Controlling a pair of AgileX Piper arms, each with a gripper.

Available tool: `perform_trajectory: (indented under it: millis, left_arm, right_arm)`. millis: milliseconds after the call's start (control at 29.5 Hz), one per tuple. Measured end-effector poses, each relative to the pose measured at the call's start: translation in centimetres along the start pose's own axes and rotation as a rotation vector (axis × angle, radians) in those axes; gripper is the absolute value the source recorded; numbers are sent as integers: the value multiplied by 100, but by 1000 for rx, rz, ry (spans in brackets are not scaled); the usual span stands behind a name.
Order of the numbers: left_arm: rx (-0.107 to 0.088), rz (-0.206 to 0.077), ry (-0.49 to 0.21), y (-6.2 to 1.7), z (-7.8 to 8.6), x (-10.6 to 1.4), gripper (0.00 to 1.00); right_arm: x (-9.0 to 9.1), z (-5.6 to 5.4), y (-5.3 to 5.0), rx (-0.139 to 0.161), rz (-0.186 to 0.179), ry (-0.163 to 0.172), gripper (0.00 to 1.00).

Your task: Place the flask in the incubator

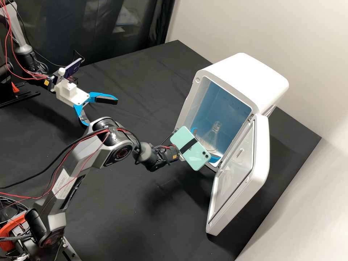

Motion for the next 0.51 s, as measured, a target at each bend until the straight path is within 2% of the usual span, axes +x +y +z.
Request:
perform_trajectory:
  millis: [136,203,271,407,509]
  left_arm:
    - [-19,3,38,-8,-26,-15,100]
    - [-25,2,52,-15,-37,-26,100]
    - [-28,4,60,-13,-44,-26,100]
    - [-28,4,60,-13,-44,-26,100]
    - [-28,4,60,-13,-44,-26,100]
  right_arm:
    - [-338,46,65,-9,33,61,100]
    - [-505,67,96,0,58,92,100]
    - [-688,99,133,13,78,108,100]
    - [-937,177,148,25,96,110,100]
    - [-1101,225,177,53,77,119,100]
